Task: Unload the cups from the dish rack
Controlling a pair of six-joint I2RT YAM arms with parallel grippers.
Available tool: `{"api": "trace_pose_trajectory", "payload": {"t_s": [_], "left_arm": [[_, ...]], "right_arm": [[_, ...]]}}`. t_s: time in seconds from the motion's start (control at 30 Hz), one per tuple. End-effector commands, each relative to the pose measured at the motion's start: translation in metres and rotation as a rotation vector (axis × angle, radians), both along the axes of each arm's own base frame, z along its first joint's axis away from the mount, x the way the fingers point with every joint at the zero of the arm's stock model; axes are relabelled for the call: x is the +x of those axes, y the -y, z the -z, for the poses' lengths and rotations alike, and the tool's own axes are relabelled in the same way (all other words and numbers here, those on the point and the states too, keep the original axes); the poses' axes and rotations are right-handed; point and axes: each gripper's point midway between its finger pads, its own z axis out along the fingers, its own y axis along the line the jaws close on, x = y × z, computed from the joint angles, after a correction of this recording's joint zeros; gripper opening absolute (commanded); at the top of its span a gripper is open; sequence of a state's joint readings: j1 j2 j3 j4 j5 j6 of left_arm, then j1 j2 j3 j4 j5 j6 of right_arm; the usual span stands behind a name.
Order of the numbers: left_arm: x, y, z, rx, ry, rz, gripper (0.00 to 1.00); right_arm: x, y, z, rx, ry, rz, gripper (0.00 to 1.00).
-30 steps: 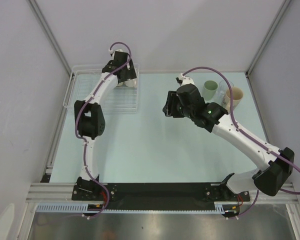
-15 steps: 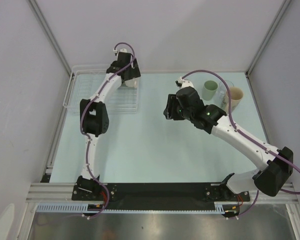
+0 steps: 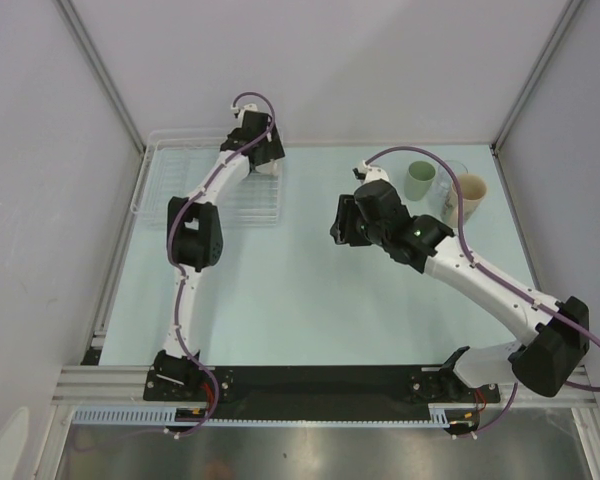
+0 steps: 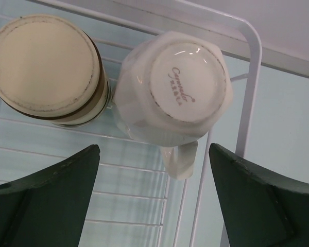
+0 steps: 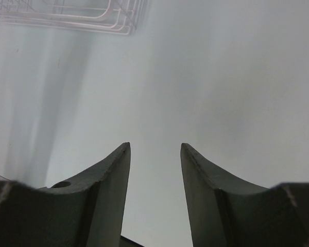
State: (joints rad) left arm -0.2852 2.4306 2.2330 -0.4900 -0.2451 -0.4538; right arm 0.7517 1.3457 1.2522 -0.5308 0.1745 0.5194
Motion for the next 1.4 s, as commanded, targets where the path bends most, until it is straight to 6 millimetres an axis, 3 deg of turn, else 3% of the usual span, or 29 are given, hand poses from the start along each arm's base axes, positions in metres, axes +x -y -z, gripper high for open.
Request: {"api": "trace_pose_trajectory", "payload": {"t_s": [0.0, 0.13, 0.17, 0.2, 0.27, 0.4, 0.57, 0.67, 0.77, 0.8, 1.27, 1.3, 1.37], "left_arm": [[0.005, 0.025, 0.013, -0.036, 0.016, 0.012, 0.9], [-0.002, 0.022, 0.027, -0.031, -0.008, -0.015, 0.87], [0.0, 0.023, 0.015, -0.044, 0.028, -0.016, 0.86], [-0.005, 0.022, 0.024, -0.038, 0.014, -0.019, 0.84], [-0.004, 0.024, 0.024, -0.043, 0.024, -0.021, 0.81], [-0.007, 0.025, 0.028, -0.045, 0.013, -0.023, 0.64], [-0.013, 0.023, 0.029, -0.032, 0.004, -0.022, 0.53], [-0.016, 0.022, 0.027, -0.024, 0.004, -0.016, 0.37], [-0.018, 0.021, 0.024, -0.02, 0.006, -0.01, 0.03], [-0.019, 0.021, 0.023, -0.021, 0.006, -0.009, 0.0], [-0.031, 0.011, -0.005, 0.004, 0.04, -0.014, 0.0], [-0.036, 0.01, 0.0, 0.007, 0.028, -0.019, 0.01], [-0.038, 0.011, -0.016, 0.006, 0.063, -0.017, 0.0]], "right_arm": [[-0.002, 0.004, -0.014, 0.03, 0.048, 0.003, 0.49], [-0.002, 0.009, -0.01, 0.019, 0.045, 0.011, 0.49], [-0.003, 0.008, -0.01, 0.02, 0.044, 0.009, 0.49], [-0.002, 0.009, -0.008, 0.016, 0.039, 0.012, 0.49], [-0.001, 0.009, -0.006, 0.017, 0.036, 0.01, 0.48], [-0.001, 0.008, -0.005, 0.021, 0.035, 0.01, 0.48], [-0.001, 0.009, -0.002, 0.023, 0.03, 0.013, 0.48], [0.0, 0.007, 0.0, 0.03, 0.027, 0.011, 0.48], [0.0, 0.006, 0.001, 0.037, 0.024, 0.01, 0.48], [0.001, 0.006, 0.0, 0.04, 0.025, 0.012, 0.48], [-0.001, 0.004, 0.001, 0.063, 0.026, 0.011, 0.47], [-0.001, 0.004, 0.0, 0.068, 0.026, 0.013, 0.47], [-0.003, 0.004, 0.001, 0.068, 0.024, 0.011, 0.47]]}}
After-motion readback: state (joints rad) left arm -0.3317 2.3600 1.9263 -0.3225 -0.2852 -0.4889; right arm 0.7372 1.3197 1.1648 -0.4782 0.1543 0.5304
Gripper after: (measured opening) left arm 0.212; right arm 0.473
